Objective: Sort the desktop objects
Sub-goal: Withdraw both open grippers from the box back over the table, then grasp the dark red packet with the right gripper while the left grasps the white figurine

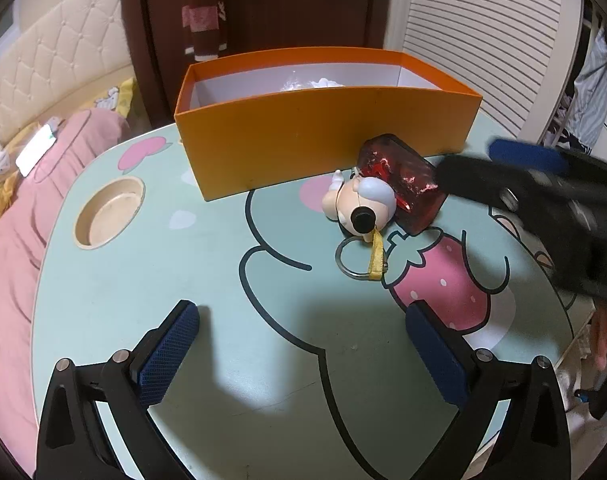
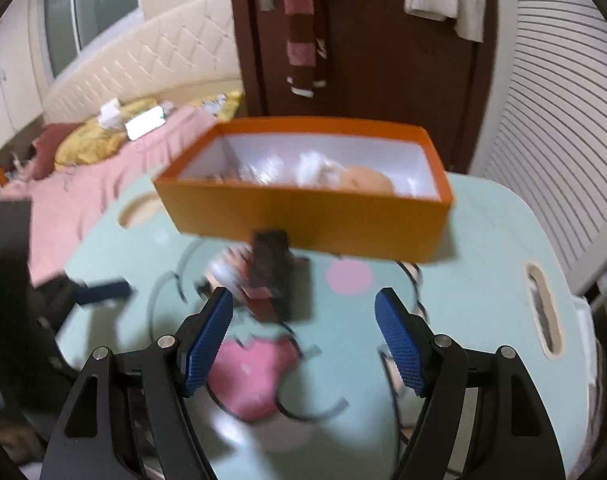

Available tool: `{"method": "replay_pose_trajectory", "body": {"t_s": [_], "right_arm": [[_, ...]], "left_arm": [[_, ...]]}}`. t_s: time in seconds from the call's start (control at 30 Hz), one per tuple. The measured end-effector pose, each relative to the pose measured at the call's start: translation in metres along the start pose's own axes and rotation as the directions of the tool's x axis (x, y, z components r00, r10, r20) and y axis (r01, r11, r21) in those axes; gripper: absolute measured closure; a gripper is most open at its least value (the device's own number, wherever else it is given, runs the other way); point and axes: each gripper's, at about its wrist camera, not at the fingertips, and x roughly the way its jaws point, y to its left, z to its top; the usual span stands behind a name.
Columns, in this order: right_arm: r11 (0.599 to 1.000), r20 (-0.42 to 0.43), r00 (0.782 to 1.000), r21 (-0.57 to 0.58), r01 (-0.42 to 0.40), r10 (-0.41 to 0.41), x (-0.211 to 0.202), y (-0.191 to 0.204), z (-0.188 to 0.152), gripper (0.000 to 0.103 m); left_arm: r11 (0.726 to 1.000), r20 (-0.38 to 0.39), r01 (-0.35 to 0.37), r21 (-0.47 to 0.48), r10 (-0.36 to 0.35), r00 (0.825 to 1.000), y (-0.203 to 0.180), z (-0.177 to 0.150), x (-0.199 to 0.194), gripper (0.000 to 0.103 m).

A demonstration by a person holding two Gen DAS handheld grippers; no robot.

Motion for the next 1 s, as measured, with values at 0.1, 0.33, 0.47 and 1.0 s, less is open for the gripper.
{"method": "replay_pose_trajectory", "body": {"t_s": [0.1,0.33,0.47,1.0], "right_arm": [[1.0,-0.005,1.0,0.008,-0.023,0.023,0.012,0.004,0.011,0.043],[0.999,-0.079,0.997,0.027,-0.024,0.026,0.041,0.002,0.006,0.054],[0.999,-0.11,0.994,0.04,-0.011,0.016,0.049,-0.006,0.0,0.069],[0.996,-0.087,0.996,0.09,0.019,-0.011,0.014,-0.039,-0.016,0.073]], "left_arm": [[1.0,0.0,0.0,0.0,0.0,1.0,0.0,0.001,0.0,0.001],[1.0,0.0,0.001,0.0,-0.001,1.0,0.0,0.001,0.001,0.001],[1.0,0.0,0.001,0.001,-0.001,1.0,0.001,0.002,0.001,0.001],[0.999,0.068,0.043,-0.005,-0.042,0.997,-0.005,0.034,-0.003,0.001]]}}
